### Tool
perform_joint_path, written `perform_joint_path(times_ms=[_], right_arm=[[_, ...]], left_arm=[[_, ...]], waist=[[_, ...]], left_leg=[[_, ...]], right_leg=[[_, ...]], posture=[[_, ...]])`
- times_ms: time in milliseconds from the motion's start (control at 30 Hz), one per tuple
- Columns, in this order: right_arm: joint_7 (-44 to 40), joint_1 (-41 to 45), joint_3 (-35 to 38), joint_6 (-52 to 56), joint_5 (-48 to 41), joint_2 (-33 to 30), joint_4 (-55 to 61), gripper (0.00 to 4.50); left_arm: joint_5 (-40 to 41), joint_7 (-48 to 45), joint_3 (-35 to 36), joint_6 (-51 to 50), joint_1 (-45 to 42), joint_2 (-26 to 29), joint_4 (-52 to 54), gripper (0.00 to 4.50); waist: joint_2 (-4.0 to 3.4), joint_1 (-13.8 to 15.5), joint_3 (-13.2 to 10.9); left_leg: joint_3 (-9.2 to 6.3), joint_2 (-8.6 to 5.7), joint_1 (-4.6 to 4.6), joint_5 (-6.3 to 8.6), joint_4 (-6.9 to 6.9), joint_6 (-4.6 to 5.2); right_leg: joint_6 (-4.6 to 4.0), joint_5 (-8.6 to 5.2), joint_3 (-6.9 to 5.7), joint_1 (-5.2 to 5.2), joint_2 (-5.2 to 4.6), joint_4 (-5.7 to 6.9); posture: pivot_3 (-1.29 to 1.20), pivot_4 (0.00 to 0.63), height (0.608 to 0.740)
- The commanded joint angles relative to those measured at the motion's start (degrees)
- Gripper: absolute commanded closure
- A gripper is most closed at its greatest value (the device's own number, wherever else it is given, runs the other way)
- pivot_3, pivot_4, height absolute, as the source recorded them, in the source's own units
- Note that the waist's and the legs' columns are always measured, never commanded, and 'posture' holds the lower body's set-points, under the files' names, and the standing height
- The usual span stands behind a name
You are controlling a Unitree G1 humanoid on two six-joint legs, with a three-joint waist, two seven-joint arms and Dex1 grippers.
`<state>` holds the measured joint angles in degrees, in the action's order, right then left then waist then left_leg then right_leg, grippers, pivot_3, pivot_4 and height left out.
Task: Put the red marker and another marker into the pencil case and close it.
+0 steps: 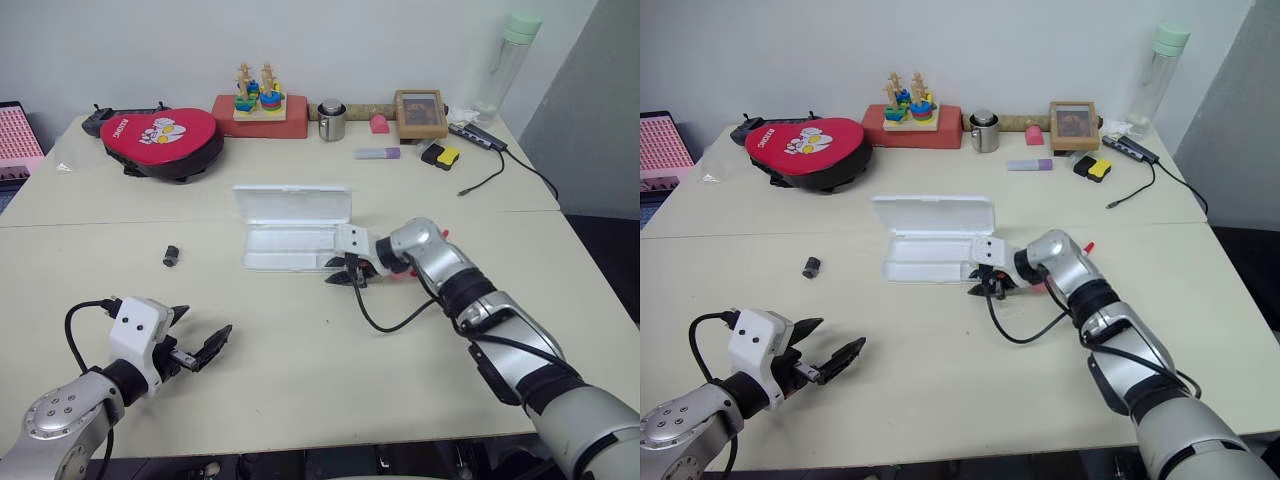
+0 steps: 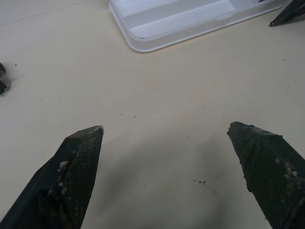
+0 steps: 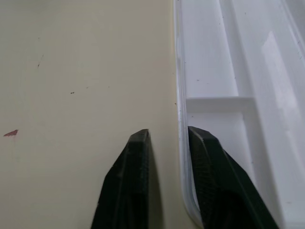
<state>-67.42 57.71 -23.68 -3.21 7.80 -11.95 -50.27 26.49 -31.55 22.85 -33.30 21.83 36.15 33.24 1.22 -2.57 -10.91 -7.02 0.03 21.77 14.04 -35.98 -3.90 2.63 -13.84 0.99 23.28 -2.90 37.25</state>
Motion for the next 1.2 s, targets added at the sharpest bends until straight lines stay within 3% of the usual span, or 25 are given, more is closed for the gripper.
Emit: perform_joint_path(times_ms=[33,67,333,633,833,1200], right_arm=[[-1.5,0.7,-0.1,-0.2,0.6,-0.2,0.7,4.13],[-1.5,0.7,-0.1,-0.3,0.7,-0.2,0.8,4.46],[-4.0,-0.3,-0.3,-0.5,0.2,-1.6,4.8,4.46],[-13.2,-11.0,0.9,11.7,-4.8,-10.3,32.9,4.46],[-13.5,-18.4,1.0,21.8,-7.5,-16.0,47.1,4.46],[-11.0,-25.9,-1.2,31.7,-11.0,-19.0,60.3,4.46]], left_arm=[[-0.3,0.5,0.2,0.4,-0.4,-0.2,1.4,0.00],[-0.4,0.5,0.1,0.5,-0.5,-0.3,1.2,0.00],[-1.1,0.3,-0.7,1.3,-1.3,-0.4,-0.5,0.00],[-2.5,0.2,-1.7,2.9,-1.4,-0.8,-2.1,0.00],[-3.0,-0.1,-2.6,3.6,-1.9,-1.1,-3.6,0.00],[-3.8,-3.5,-4.4,3.4,-5.7,1.9,-7.4,0.00]], waist=[[0.00,0.0,0.0],[0.00,0.0,0.0],[0.00,0.0,0.0],[-0.02,0.3,0.0],[-0.02,0.7,0.0],[0.00,0.7,0.0]], left_leg=[[0.00,0.00,0.00,0.00,0.00,0.00],[0.00,0.00,0.00,0.00,0.00,0.00],[0.00,0.00,0.00,0.00,0.00,0.00],[-0.03,0.00,0.05,0.00,0.01,0.00],[-0.02,0.01,0.02,0.00,-0.02,0.00],[-0.03,0.00,0.03,0.00,-0.04,0.00]], right_leg=[[0.00,0.00,0.00,0.00,0.00,0.00],[0.00,0.00,0.00,0.00,0.00,0.00],[0.00,0.00,0.00,0.00,0.00,0.01],[0.01,0.00,-0.02,0.01,0.00,-0.03],[0.21,-0.12,-0.03,0.00,-0.01,0.00],[0.23,-0.12,-0.05,-0.02,-0.01,-0.02]], posture=[[0.00,0.150,0.740],[0.00,0.150,0.740],[0.00,0.150,0.740],[0.00,0.150,0.740],[0.00,0.150,0.740],[0.00,0.150,0.740]])
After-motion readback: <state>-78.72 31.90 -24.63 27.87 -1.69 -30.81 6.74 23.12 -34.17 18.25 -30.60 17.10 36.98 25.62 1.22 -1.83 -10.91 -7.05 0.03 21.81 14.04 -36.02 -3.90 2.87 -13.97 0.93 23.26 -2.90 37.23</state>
